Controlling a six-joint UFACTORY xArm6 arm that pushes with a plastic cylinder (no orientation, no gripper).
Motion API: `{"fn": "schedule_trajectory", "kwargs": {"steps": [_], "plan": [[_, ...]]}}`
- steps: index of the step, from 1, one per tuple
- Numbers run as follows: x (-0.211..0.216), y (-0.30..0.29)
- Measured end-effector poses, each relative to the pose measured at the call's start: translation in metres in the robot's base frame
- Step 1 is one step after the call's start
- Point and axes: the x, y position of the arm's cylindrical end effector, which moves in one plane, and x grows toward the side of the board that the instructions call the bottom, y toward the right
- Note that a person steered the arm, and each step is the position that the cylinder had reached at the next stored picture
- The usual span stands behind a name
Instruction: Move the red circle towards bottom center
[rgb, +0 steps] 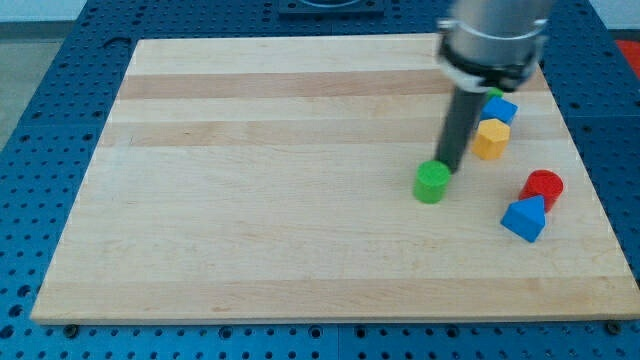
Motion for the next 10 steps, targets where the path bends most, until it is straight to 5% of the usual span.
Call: {"fn": "schedule_trajectory", "kwargs": {"steps": [1, 5, 7, 9, 10], "plan": [[-0.002, -0.033], [-0.012, 0.169], [0.017, 0.158], [0.022, 0.088], [0.021, 0.138]]}}
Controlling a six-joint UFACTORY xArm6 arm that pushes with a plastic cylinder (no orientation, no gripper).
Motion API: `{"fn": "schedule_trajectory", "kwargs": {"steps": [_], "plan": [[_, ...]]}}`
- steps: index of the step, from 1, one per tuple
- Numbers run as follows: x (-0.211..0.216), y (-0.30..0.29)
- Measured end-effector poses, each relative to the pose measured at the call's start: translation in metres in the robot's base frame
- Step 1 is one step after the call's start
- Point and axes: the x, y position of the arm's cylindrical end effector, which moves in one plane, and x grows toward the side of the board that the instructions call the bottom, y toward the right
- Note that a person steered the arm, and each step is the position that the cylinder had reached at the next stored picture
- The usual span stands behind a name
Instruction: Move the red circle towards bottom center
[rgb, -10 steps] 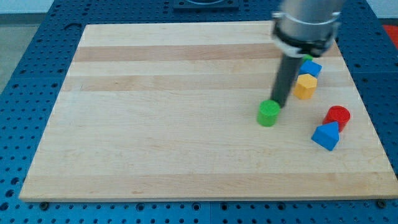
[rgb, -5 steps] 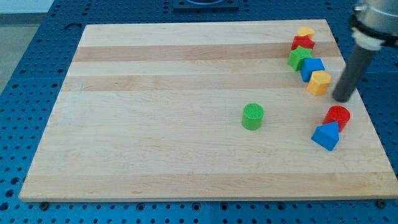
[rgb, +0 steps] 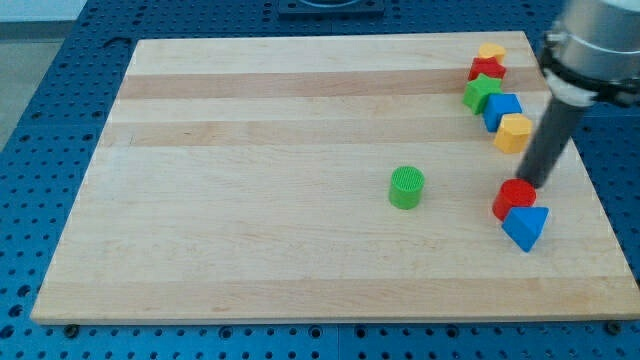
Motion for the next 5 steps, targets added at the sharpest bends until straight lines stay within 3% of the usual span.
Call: {"fn": "schedule_trajectory", "kwargs": {"steps": [1, 4, 5], "plan": [[0.012, 0.026], [0.016, -0.127], [0.016, -0.106]]}}
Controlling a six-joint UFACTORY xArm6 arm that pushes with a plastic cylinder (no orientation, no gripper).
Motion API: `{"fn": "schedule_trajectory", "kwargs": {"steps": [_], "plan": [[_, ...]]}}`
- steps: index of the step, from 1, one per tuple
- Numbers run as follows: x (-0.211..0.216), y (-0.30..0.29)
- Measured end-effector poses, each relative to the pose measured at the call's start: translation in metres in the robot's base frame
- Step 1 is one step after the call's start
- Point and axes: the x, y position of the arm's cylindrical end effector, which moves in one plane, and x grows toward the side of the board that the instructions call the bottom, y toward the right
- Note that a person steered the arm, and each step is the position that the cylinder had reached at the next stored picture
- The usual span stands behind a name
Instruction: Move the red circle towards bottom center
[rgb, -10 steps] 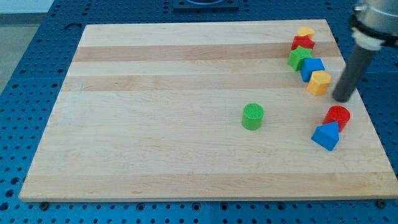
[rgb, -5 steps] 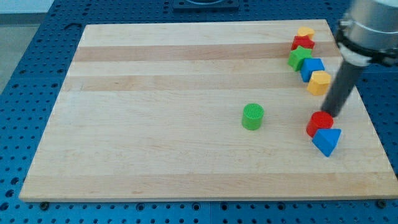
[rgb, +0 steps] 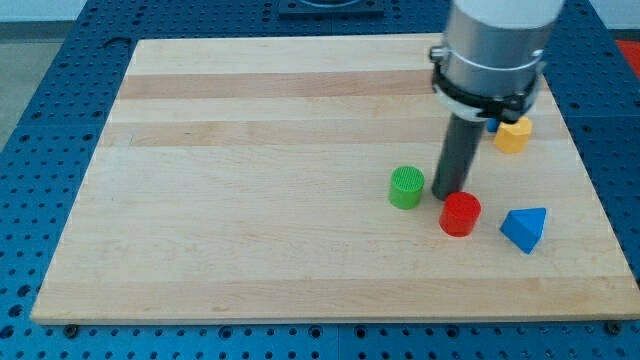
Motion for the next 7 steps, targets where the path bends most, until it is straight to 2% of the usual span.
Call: {"fn": "schedule_trajectory", "kwargs": {"steps": [1, 3, 6, 7], "plan": [[0.008, 0.028], [0.039, 0.027], [0.044, -0.055], [0.045, -0.022]]}}
